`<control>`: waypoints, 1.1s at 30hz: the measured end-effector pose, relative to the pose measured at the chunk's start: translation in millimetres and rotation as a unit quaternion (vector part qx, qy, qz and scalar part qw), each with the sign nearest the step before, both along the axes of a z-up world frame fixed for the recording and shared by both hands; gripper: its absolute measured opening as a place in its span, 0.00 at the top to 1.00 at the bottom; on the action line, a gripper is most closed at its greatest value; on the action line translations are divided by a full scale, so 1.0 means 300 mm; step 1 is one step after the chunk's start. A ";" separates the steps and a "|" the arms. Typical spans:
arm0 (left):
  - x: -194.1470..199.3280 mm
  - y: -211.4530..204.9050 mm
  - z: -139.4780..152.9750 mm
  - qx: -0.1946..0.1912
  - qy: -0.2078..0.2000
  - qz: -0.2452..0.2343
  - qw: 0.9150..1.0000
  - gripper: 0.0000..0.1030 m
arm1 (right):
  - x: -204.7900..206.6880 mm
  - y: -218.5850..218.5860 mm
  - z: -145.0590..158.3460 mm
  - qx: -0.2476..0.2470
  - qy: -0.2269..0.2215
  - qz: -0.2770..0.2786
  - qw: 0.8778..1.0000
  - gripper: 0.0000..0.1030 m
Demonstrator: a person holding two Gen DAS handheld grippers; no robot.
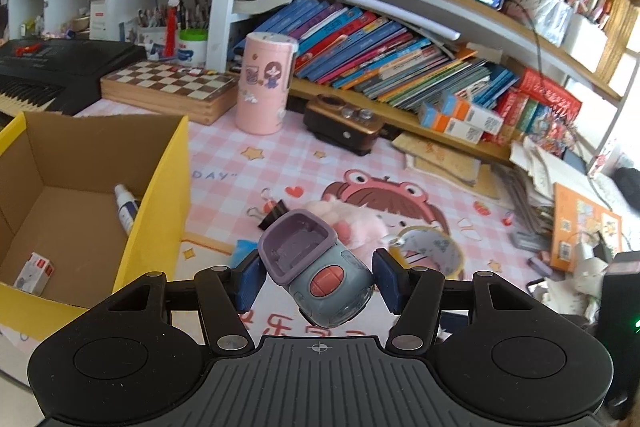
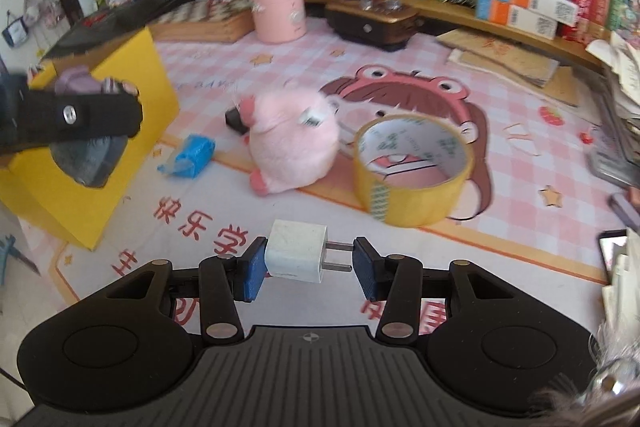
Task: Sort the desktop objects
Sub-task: 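Grasp the blue-grey toy car with left tool while right tool grasps the white charger, then lift the toy car and charger and carry both toward the yellow box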
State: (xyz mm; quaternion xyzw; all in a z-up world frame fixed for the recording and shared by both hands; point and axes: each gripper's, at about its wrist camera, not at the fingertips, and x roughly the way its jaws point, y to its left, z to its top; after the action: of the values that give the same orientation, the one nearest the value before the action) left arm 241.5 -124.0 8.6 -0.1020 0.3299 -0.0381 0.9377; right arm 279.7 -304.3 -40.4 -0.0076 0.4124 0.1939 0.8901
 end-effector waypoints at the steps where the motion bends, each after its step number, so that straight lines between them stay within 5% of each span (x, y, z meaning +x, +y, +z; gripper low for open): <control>1: -0.009 0.000 0.007 -0.003 -0.002 -0.003 1.000 0.44 | -0.012 -0.010 0.020 0.005 -0.002 0.000 1.000 0.58; 21: -0.233 0.128 0.036 -0.033 -0.015 0.001 0.999 0.44 | -0.204 0.049 0.166 0.018 -0.033 0.021 0.999 0.58; 33: -0.401 0.302 0.017 -0.067 -0.011 0.002 0.998 0.44 | -0.396 0.223 0.175 0.004 -0.025 0.008 1.000 0.58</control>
State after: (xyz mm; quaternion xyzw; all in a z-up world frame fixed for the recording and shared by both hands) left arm 121.2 -33.4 13.7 -0.1648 0.3161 -0.0593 0.9324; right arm 160.8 -237.3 12.0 -0.0124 0.3891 0.2019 0.8987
